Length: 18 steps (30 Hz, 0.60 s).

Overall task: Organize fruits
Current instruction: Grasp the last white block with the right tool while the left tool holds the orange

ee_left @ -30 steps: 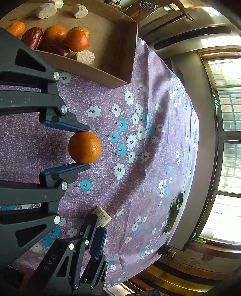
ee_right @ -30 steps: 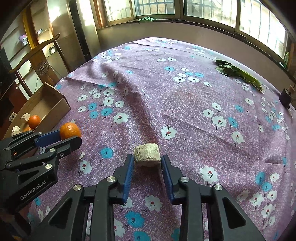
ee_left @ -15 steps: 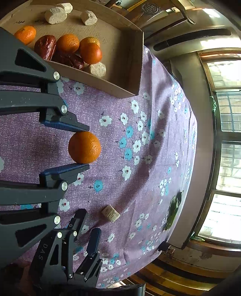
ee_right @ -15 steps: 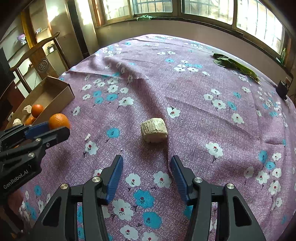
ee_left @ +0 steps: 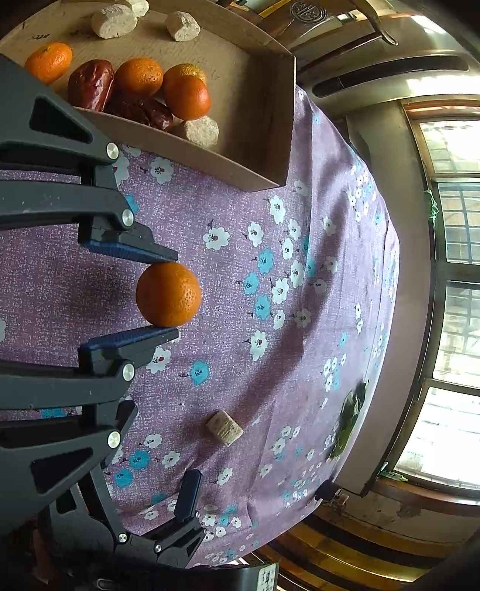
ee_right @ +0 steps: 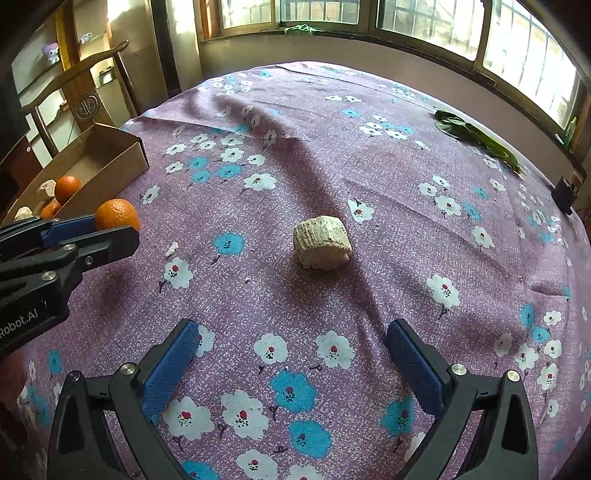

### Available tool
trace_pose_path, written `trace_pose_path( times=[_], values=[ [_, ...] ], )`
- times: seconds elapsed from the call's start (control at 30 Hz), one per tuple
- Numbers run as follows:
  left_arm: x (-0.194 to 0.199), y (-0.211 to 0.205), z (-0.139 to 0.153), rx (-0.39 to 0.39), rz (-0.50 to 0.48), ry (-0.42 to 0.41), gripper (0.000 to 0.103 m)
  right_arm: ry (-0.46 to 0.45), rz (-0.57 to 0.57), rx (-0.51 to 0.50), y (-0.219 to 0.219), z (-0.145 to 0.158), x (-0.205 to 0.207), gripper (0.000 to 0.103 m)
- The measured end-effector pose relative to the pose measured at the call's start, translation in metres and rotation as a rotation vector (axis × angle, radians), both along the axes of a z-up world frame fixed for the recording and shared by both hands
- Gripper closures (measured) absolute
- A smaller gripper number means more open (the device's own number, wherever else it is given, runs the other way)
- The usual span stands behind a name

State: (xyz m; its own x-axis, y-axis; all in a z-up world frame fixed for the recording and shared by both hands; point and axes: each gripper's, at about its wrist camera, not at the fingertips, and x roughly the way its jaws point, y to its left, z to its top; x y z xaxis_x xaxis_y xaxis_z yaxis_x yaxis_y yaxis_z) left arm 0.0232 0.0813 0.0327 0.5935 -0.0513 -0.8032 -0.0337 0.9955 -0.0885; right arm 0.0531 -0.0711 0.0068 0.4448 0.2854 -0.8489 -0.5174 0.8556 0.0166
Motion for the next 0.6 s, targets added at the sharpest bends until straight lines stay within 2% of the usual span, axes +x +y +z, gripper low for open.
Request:
trace_pose_path(
  times=[0.07, 0.13, 0.23, 0.3, 0.4, 0.47, 0.6],
  values=[
    [0.000, 0.001, 0.000, 0.000, -0.001, -0.001, 0.070, 0.008, -0.024, 0.023, -0.005, 0.005, 0.002, 0.005],
    [0.001, 0.001, 0.000, -0.001, 0.004, 0.002, 0.070, -0.029, -0.060, 0.046, -0.010, 0.014, 0.004, 0.023],
    [0.001, 0.000, -0.001, -0.004, 0.004, 0.001, 0.070, -0.002, -0.066, 0.109, -0.013, 0.019, 0.014, 0.026],
    [0.000, 0.000, -0.001, -0.005, 0.001, 0.001, 0.070, -0.019, -0.055, 0.096, -0.008, 0.019, 0.020, 0.027],
    [0.001, 0.000, -0.002, -0.004, 0.005, 0.004, 0.070, -0.017, -0.038, 0.107, -0.001, 0.021, 0.028, 0.040],
    [0.002, 0.001, -0.003, -0.006, 0.009, 0.008, 0.070, -0.025, -0.026, 0.101, 0.003, 0.021, 0.032, 0.044],
    [0.004, 0.003, -0.003, -0.005, 0.009, 0.011, 0.070, -0.030, -0.006, 0.049, 0.006, 0.016, 0.040, 0.069]
  ],
)
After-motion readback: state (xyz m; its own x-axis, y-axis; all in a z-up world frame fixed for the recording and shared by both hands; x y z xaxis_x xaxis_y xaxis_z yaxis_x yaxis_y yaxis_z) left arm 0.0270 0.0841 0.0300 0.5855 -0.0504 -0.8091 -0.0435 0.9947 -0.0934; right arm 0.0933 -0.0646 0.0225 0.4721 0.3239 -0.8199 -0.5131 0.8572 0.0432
